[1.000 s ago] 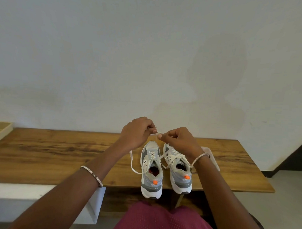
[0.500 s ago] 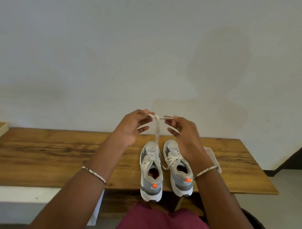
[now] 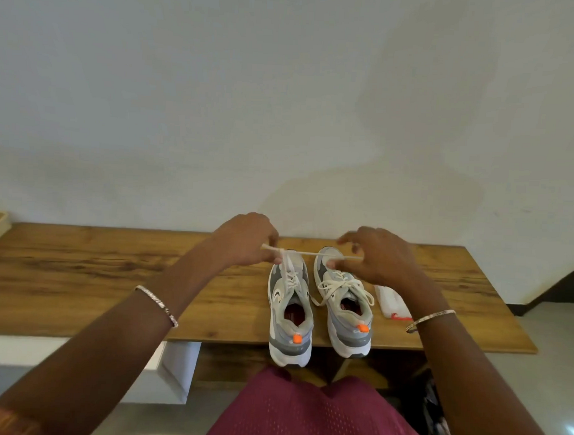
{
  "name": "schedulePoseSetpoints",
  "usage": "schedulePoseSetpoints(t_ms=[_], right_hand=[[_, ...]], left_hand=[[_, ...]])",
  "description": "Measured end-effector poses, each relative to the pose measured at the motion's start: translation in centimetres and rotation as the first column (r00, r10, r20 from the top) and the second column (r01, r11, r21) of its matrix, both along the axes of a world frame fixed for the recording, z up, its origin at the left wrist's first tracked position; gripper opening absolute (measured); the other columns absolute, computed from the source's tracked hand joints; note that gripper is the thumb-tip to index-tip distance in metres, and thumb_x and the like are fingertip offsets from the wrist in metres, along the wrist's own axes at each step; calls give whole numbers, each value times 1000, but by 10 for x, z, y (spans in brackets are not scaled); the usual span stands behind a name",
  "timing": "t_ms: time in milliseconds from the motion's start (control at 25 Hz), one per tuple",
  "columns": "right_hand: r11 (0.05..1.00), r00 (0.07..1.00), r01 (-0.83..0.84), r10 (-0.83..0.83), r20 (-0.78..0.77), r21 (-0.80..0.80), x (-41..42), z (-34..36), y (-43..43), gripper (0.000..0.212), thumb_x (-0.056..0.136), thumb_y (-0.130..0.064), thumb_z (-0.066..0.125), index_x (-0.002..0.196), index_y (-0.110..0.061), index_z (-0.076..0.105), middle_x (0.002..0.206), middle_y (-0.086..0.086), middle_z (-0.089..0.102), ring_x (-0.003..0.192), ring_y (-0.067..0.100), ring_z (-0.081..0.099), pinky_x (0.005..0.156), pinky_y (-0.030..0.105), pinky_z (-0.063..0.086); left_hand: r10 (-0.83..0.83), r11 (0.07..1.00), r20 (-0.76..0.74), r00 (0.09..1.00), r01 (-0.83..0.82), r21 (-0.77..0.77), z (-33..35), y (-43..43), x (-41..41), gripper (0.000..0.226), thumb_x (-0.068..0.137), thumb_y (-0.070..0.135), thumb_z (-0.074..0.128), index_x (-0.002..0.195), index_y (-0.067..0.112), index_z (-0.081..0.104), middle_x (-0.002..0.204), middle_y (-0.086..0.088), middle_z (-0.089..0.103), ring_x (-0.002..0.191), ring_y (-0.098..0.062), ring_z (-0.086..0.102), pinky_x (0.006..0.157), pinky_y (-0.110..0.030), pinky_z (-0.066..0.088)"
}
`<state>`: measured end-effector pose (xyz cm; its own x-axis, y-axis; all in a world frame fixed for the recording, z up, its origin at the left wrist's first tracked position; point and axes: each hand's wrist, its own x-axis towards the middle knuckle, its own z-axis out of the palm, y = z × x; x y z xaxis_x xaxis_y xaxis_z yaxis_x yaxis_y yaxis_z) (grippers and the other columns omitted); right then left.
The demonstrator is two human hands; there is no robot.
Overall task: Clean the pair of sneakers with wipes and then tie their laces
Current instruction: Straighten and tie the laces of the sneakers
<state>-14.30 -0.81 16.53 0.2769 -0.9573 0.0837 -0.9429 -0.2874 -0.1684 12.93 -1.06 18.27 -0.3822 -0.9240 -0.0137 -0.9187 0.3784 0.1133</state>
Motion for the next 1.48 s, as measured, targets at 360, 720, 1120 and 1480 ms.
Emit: schedulePoseSetpoints(t_ms=[360,720,1120,1480], right_hand=[[897,-84,-384,-268,960,217,44,-16,8,38,102,-30,49,67,-15,49,115,8,71,124,20,57,108,40,33],[987,876,161,-145,460,4,-7,-98,-19,38,91,-40,64,63,-19,49,59,-6,50,57,12,47,55,28,32],[876,145,-157,-436,888,456,51,-98,-8,27,99,-24,55,79,-9,67,94,11,75,78,13,68,66,26,50],[949,741,103,-272,614,297,46,-141,-12,17,86,-23,74,86,-15,58,72,-5,60,64,9,56,59,21,45]], left_hand=[[380,903,-841,384,44,428,-48,0,-24,39,96,37,62,63,18,71,98,-5,75,105,-20,66,98,-39,47],[640,672,-441,-629,182,717,-131,-14,7,29,97,17,60,71,14,48,50,2,41,41,-9,38,45,-25,45],[98,991,-128,987,-85,100,-122,-26,-23,20,89,48,66,100,33,74,99,8,73,88,-15,65,64,-28,43],[275,954,-442,854,-183,239,-180,-24,0,17,88,39,72,89,24,78,81,14,64,71,-4,53,61,-26,34]])
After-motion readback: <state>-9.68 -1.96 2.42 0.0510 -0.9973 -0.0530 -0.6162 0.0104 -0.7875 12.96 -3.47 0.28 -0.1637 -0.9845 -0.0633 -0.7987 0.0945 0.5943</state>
